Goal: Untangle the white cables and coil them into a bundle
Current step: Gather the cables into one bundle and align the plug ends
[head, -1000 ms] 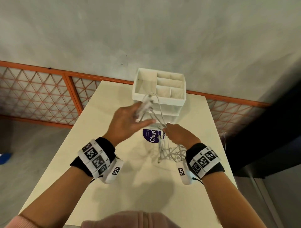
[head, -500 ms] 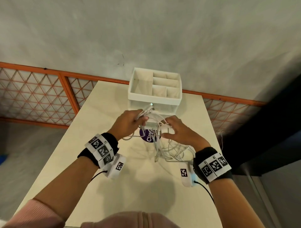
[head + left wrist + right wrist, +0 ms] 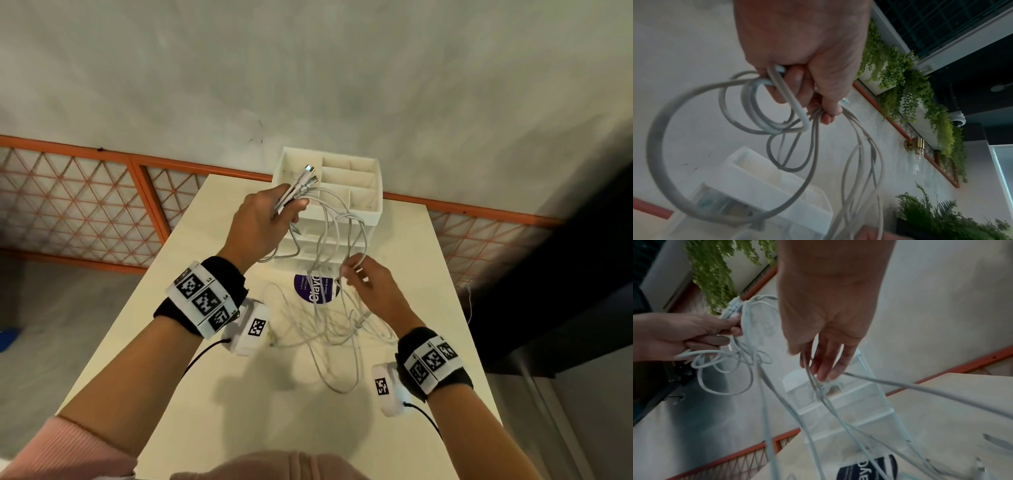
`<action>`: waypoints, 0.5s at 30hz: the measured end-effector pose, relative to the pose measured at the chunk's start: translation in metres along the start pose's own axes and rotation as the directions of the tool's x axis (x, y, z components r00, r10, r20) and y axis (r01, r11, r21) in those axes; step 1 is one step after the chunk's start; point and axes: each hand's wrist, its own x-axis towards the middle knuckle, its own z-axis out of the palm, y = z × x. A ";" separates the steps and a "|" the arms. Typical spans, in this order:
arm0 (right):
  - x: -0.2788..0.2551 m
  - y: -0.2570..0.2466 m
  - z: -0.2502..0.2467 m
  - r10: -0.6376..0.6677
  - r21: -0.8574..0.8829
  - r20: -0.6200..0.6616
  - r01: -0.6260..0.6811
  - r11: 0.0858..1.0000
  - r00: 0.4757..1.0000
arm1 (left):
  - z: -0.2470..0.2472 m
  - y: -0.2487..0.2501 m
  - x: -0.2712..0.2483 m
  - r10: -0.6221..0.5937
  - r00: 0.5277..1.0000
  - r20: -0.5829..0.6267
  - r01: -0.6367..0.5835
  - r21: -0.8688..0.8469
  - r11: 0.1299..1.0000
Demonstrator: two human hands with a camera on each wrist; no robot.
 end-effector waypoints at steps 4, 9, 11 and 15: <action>0.004 0.000 0.003 -0.023 -0.017 -0.078 0.022 1.000 0.997 | -0.003 -0.006 0.000 -0.028 0.998 -0.049 0.030 0.032 0.999; -0.006 0.034 0.004 0.052 -0.312 0.078 -0.025 0.950 0.996 | -0.010 -0.018 -0.002 -0.059 0.995 -0.078 0.070 0.147 0.987; -0.009 0.037 -0.001 0.084 -0.338 0.051 -0.062 0.939 0.995 | -0.008 -0.021 -0.006 -0.072 0.995 -0.065 0.083 0.189 0.978; -0.007 0.034 -0.019 0.140 -0.205 -0.061 -0.150 0.967 0.988 | -0.011 -0.029 -0.012 -0.100 0.990 -0.098 0.116 0.179 0.977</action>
